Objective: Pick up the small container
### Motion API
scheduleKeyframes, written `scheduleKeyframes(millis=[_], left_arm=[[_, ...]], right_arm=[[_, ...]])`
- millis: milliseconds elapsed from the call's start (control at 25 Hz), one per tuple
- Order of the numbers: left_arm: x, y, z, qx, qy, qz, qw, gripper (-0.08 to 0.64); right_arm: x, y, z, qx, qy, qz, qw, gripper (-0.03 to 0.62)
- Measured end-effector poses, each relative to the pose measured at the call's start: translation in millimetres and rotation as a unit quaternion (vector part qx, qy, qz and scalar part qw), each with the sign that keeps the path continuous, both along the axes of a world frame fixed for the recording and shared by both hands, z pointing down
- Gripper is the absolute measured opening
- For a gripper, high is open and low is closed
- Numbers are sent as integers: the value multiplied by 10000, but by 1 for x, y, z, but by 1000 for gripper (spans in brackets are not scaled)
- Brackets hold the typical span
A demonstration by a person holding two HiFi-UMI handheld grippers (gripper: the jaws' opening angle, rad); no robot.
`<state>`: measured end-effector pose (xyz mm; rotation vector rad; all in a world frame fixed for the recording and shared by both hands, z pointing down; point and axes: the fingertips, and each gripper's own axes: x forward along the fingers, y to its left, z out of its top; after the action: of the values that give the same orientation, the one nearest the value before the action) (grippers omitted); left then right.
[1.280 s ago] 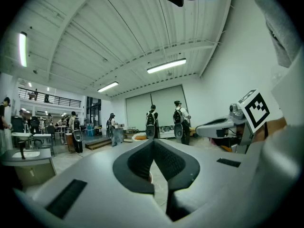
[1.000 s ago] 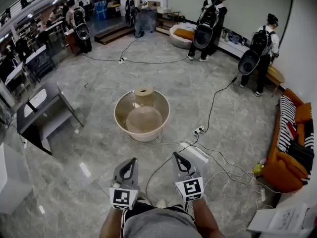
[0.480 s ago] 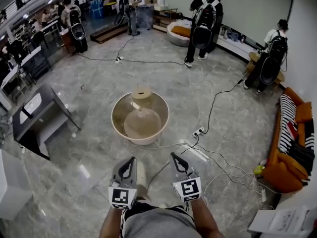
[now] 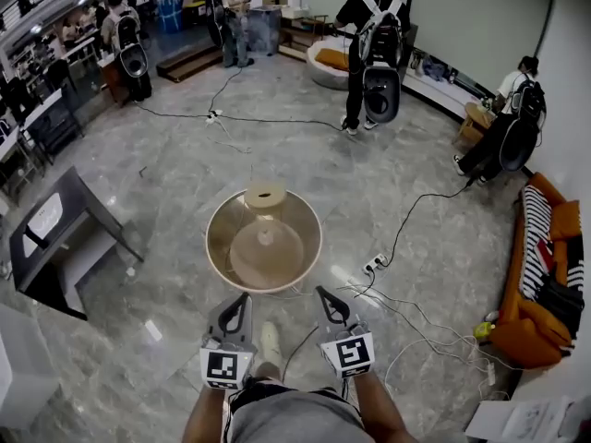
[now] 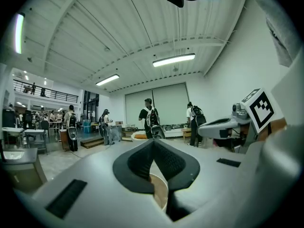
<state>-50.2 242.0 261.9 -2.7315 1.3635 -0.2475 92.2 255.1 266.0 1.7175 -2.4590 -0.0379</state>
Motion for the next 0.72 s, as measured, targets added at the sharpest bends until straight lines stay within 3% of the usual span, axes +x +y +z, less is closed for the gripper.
scheduleKeyframes(millis=[320,480,720], left_arm=[[-25,-127,4,-362,185,30,9992,17],[-29,-179,19,-337,69,151,9993,17],[-38,-252,36,-694,314,48,9971,17]], right_arm=[[-33,-125,9,-130,-31,28,9999,0],[-40,-177,23,-236,-43,27,9997,0],[-52,-253,51,-402,-65,28,9992,0]])
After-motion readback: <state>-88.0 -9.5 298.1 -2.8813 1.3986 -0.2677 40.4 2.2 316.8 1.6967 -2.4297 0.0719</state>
